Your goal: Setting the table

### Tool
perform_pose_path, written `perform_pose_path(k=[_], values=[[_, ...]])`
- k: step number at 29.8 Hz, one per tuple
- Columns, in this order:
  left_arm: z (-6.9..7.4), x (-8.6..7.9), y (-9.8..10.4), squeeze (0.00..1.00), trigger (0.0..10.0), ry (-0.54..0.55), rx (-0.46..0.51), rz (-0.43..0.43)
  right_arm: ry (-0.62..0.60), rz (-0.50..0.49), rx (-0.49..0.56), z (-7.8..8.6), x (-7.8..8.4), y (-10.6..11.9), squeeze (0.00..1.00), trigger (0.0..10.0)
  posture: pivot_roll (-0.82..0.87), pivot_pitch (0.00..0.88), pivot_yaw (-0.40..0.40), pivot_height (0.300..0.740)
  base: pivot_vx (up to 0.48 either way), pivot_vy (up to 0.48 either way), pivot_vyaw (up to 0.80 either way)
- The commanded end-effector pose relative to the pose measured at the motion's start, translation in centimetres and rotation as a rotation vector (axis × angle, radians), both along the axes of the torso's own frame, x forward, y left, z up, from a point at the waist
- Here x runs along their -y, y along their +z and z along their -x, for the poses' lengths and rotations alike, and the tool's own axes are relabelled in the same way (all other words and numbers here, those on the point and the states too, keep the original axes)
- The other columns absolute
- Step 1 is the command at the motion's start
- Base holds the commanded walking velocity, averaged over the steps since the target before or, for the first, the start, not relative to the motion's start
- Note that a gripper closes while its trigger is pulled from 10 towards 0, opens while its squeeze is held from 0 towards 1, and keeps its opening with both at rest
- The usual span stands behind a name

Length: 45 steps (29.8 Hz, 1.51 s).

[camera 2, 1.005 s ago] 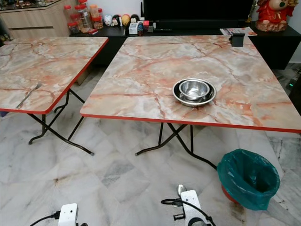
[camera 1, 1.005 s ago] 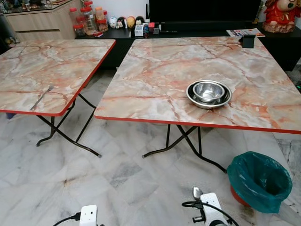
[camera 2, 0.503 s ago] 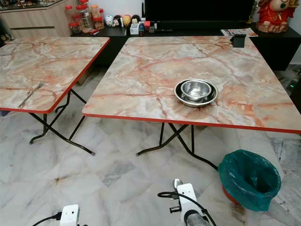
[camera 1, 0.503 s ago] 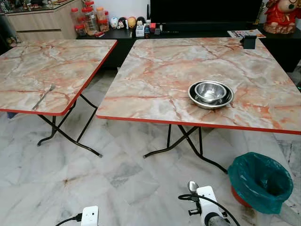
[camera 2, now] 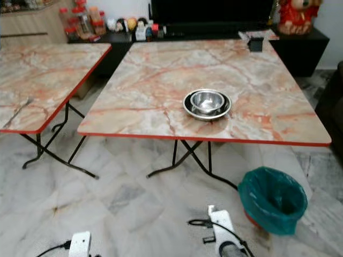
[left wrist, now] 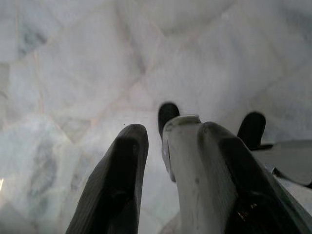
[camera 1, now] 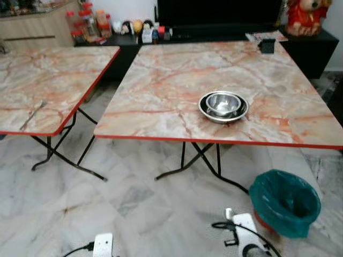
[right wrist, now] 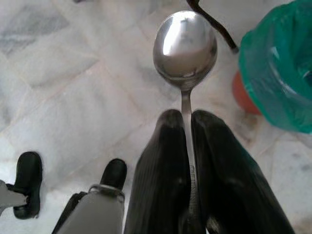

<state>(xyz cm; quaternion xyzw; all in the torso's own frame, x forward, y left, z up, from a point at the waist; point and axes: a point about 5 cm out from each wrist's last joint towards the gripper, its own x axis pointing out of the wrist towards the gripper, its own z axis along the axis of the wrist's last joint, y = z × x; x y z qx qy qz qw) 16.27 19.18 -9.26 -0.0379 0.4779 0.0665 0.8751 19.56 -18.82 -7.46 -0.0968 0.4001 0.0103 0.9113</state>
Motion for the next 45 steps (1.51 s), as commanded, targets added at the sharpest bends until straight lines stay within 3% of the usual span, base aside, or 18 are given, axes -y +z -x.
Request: perform_pose_path(k=[1, 13, 31, 38, 45], values=[[0.2, 0.0, -0.1, 0.00, 10.0, -0.015, -0.012, -0.009, 0.002, -0.003, 0.000, 0.0, -0.2, 0.0, 0.00, 10.0, -0.03, 0.028, 0.055, 0.740, 0.000, -0.311, 0.00], [-0.1, -0.1, 0.0, 0.00, 10.0, -0.012, 0.001, -0.004, -0.013, 0.016, 0.015, -0.2, 0.0, 0.1, 0.00, 10.0, -0.03, 0.005, 0.058, 0.740, 0.000, -0.101, 0.00], [0.0, -0.6, 0.1, 0.00, 10.0, -0.005, 0.001, -0.009, -0.012, 0.005, 0.009, -0.3, -0.5, 0.1, 0.00, 10.0, -0.03, 0.000, 0.066, 0.740, 0.000, 0.000, -0.77], [-0.1, -0.8, 0.2, 0.00, 10.0, 0.000, 0.003, -0.013, -0.016, -0.013, 0.043, -0.9, -0.9, 0.5, 0.00, 10.0, -0.03, 0.004, 0.069, 0.740, 0.000, 0.000, 0.00], [-0.1, -0.8, 0.2, 0.00, 10.0, 0.010, 0.005, -0.013, 0.031, -0.062, 0.301, -4.6, -2.1, 3.4, 0.00, 10.0, -0.03, 0.021, 0.071, 0.740, 0.000, 0.000, 0.00]])
